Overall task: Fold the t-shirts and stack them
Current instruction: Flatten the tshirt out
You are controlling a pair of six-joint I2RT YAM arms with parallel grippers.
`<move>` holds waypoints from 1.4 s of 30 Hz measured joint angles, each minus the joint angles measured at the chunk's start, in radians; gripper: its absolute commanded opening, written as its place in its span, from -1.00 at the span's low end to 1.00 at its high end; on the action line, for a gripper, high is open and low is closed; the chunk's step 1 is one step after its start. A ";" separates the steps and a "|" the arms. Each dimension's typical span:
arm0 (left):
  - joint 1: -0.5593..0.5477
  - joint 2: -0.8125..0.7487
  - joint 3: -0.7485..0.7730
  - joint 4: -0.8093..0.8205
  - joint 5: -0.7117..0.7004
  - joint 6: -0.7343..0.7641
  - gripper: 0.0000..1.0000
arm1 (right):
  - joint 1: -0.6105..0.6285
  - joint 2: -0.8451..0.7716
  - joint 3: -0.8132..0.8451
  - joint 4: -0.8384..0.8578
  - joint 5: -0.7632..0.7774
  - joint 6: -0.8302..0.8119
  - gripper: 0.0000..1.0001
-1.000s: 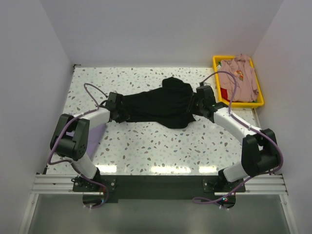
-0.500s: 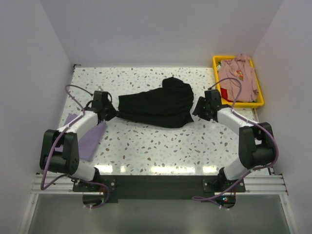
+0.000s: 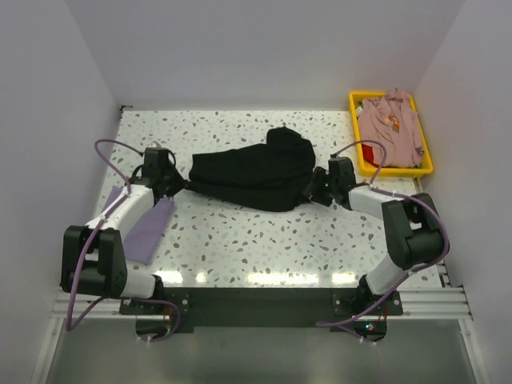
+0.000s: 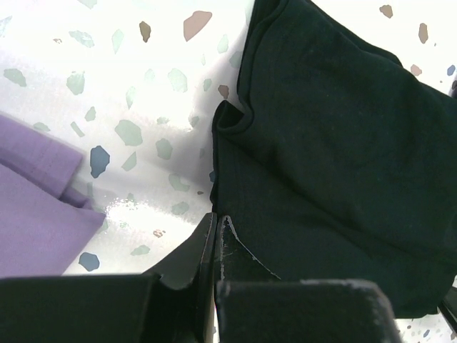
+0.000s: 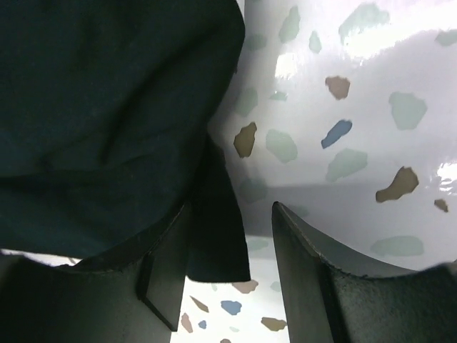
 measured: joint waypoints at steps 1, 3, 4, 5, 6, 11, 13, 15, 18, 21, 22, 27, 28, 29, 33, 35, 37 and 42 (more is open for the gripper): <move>0.000 0.000 0.000 0.000 0.000 0.000 -1.00 | 0.003 -0.008 -0.016 0.018 -0.006 0.014 0.04; 0.000 0.000 0.000 0.000 0.000 0.000 -1.00 | 0.004 -0.023 -0.047 0.048 -0.021 0.035 0.04; 0.000 0.000 0.000 0.000 0.001 0.001 -1.00 | 0.005 -0.033 -0.064 0.063 -0.029 0.049 0.01; 0.000 0.000 0.000 0.000 0.002 0.001 -1.00 | 0.006 -0.038 -0.072 0.069 -0.032 0.058 -0.01; 0.000 0.000 0.000 0.000 0.003 0.001 -1.00 | 0.010 -0.041 -0.079 0.073 -0.033 0.069 -0.08; 0.000 -0.006 0.000 0.000 0.014 0.008 -1.00 | 0.024 -0.041 -0.084 0.066 -0.042 0.100 -1.00; 0.000 -0.013 0.002 -0.001 0.018 0.018 -1.00 | 0.025 -0.049 -0.070 0.034 -0.043 0.105 -1.00; 0.000 -0.015 0.017 -0.015 0.019 0.025 -1.00 | 0.025 -0.073 -0.031 -0.034 -0.026 0.100 -1.00; 0.000 -0.017 0.080 -0.050 0.017 0.043 -1.00 | 0.023 -0.147 0.074 -0.148 0.025 0.072 -1.00; 0.000 -0.034 0.153 -0.071 0.001 0.061 -1.00 | 0.014 -0.268 0.204 -0.248 0.106 0.028 -1.00; 0.001 -0.045 0.179 -0.078 -0.006 0.069 -1.00 | 0.011 -0.312 0.245 -0.270 0.135 0.013 -1.00; 0.007 -0.119 0.287 -0.104 -0.046 0.100 -1.00 | -0.004 -0.487 0.419 -0.383 0.244 -0.056 -1.00; 0.009 -0.138 0.302 -0.108 -0.053 0.103 -1.00 | -0.004 -0.511 0.449 -0.406 0.263 -0.069 -1.00; 0.010 -0.156 0.314 -0.111 -0.058 0.105 -1.00 | -0.004 -0.531 0.476 -0.431 0.276 -0.081 -1.00; 0.012 -0.228 0.355 -0.138 -0.074 0.121 -1.00 | -0.003 -0.589 0.564 -0.531 0.332 -0.124 -1.00; 0.012 -0.264 0.381 -0.164 -0.080 0.125 -1.00 | -0.004 -0.611 0.605 -0.577 0.357 -0.141 -1.00; 0.013 -0.299 0.413 -0.182 -0.083 0.129 -1.00 | -0.004 -0.626 0.652 -0.621 0.376 -0.155 -1.00; 0.013 -0.366 0.514 -0.218 -0.086 0.130 -1.00 | -0.003 -0.643 0.826 -0.710 0.398 -0.183 -1.00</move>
